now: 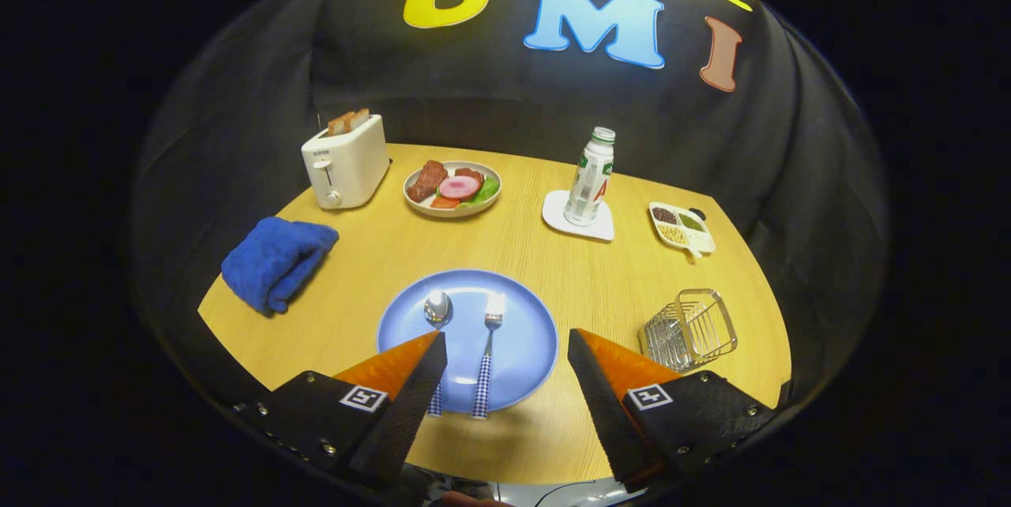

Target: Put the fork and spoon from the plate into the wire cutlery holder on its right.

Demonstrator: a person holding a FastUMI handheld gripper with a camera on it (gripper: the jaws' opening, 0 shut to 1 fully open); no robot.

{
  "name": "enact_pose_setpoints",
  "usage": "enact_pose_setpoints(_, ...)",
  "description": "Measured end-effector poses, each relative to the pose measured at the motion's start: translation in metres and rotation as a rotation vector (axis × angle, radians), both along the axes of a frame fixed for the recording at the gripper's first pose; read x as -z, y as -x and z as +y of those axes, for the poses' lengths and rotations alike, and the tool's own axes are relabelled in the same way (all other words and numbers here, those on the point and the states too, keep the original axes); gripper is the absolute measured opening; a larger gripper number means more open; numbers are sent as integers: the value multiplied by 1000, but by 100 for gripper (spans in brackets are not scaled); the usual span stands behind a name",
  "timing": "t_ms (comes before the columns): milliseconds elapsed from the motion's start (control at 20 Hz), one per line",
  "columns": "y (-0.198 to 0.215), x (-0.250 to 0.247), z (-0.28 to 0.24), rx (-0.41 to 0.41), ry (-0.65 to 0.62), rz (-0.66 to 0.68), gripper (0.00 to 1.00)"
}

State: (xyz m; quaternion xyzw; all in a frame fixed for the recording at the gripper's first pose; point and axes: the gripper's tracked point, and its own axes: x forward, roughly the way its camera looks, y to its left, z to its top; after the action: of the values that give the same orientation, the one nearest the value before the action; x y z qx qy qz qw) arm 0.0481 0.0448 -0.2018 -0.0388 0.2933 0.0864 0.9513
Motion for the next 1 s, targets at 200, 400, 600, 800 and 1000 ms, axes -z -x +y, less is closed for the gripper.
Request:
enact_pose_setpoints(200,-4,32,7,3,0,89,92)
enact_pose_setpoints(400,-10,56,11,10,-6,152,87)
enact_pose_setpoints(600,-11,82,19,-35,28,237,59)
enact_pose_setpoints(800,-12,110,19,0,18,329,40)
enact_pose_setpoints(1000,-19,99,13,7,8,382,17)
